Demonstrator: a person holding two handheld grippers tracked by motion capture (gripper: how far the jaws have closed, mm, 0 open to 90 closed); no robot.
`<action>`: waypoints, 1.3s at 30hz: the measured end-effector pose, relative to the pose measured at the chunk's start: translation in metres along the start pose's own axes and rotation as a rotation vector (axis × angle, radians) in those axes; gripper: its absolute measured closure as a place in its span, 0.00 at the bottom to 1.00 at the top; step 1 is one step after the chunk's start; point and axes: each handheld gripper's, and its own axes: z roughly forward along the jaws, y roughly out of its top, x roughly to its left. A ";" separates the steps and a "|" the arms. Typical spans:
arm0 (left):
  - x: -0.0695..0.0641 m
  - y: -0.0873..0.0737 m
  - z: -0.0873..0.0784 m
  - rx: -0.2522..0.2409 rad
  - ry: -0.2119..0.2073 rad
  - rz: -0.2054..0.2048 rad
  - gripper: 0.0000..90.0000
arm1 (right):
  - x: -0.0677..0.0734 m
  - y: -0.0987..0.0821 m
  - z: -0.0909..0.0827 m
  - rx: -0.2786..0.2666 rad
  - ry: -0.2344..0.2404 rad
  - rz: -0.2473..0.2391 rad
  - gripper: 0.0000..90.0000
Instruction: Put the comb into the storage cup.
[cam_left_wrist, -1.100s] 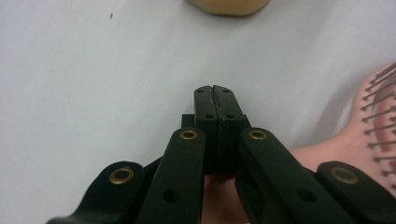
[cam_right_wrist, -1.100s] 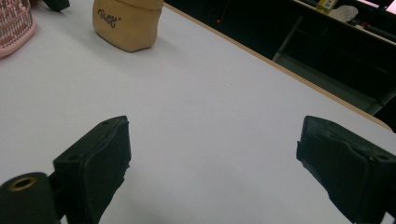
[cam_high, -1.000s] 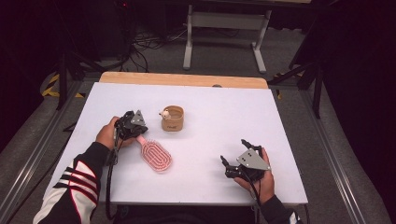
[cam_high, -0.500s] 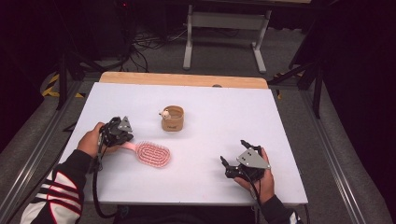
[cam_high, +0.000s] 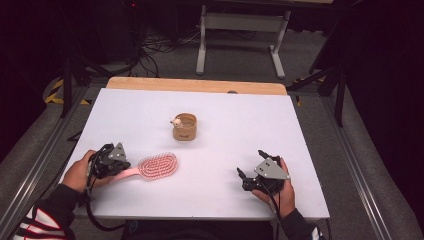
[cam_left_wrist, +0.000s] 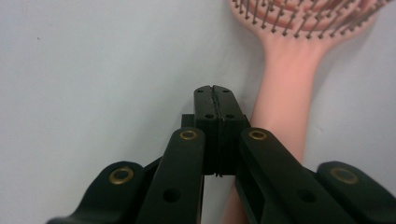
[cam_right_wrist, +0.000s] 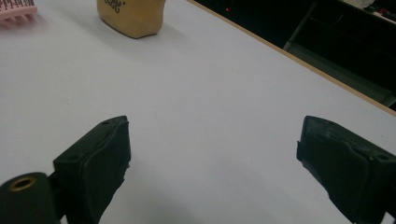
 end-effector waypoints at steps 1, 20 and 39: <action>-0.003 -0.003 -0.001 -0.003 0.004 -0.009 1.00 | 0.000 0.000 0.000 0.000 -0.005 -0.001 0.11; -0.028 -0.009 -0.033 -0.118 0.005 -0.014 0.68 | -0.004 0.000 -0.002 -0.007 -0.016 -0.009 0.11; -0.017 0.015 0.005 0.075 -0.045 -0.057 0.08 | -0.001 0.000 0.003 0.009 0.004 -0.009 0.11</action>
